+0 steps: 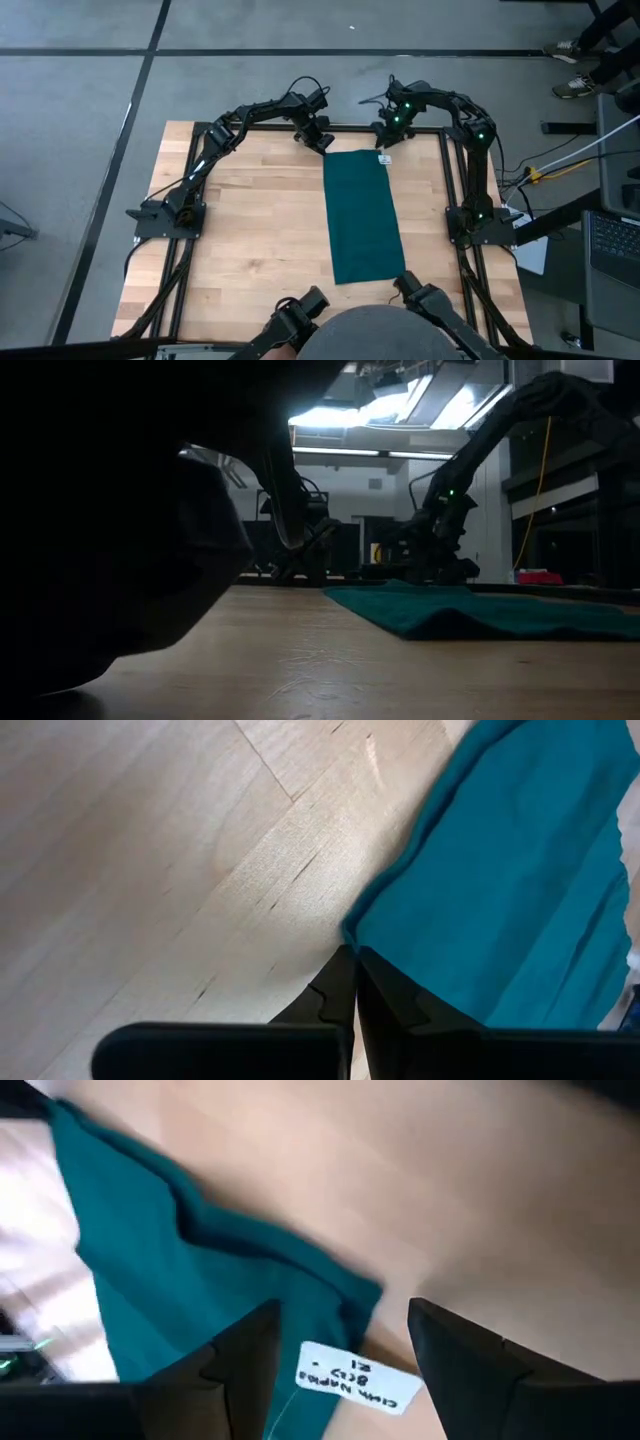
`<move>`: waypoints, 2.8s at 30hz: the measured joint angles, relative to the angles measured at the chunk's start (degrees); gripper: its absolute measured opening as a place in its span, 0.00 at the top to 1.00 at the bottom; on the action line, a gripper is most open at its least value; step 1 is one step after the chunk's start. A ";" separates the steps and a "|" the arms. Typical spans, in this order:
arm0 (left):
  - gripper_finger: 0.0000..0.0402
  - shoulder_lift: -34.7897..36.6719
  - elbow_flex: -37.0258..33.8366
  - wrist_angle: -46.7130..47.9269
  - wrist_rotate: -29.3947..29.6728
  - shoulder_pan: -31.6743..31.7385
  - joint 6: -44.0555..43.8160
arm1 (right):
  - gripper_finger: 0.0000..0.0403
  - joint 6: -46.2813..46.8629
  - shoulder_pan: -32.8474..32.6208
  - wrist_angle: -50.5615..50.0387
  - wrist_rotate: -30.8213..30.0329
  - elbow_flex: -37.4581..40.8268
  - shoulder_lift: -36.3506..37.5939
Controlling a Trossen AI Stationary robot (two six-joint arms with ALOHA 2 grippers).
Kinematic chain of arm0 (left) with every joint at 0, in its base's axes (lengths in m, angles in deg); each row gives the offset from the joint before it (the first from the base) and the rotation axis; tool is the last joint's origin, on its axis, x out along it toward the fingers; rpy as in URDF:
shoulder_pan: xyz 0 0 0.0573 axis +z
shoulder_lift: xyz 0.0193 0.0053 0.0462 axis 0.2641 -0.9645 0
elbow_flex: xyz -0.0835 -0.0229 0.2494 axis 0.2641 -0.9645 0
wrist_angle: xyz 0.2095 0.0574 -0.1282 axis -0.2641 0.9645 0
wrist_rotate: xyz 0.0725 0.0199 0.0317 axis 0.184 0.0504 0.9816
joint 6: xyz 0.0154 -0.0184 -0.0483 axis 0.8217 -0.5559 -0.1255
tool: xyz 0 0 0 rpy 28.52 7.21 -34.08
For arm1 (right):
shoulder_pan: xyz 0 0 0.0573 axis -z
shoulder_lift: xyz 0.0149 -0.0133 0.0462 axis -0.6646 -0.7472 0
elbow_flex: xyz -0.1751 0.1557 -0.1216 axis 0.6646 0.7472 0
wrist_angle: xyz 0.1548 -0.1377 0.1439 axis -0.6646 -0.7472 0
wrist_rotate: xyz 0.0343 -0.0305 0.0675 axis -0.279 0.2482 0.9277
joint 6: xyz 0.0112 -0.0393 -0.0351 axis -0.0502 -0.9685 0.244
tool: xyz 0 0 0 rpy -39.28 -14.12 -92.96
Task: Fold microfiber towels
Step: Fold the black towel on the table
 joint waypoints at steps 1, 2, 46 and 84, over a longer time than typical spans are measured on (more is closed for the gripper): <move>0.99 0.00 0.00 0.00 0.00 0.00 0.01 | 0.44 -0.26 -0.22 -0.64 0.56 0.00 -0.96; 0.99 0.00 0.00 0.00 0.00 0.00 0.01 | 0.44 -0.91 -0.65 -1.73 -0.39 -0.49 -1.23; 0.99 0.00 0.00 0.04 0.07 0.00 0.04 | 0.50 -0.95 -4.04 -7.26 -1.77 -6.49 -5.08; 0.99 0.33 7.08 -1.69 -0.20 2.04 -2.04 | 1.00 -4.66 -3.71 -11.21 -6.55 -18.90 -4.87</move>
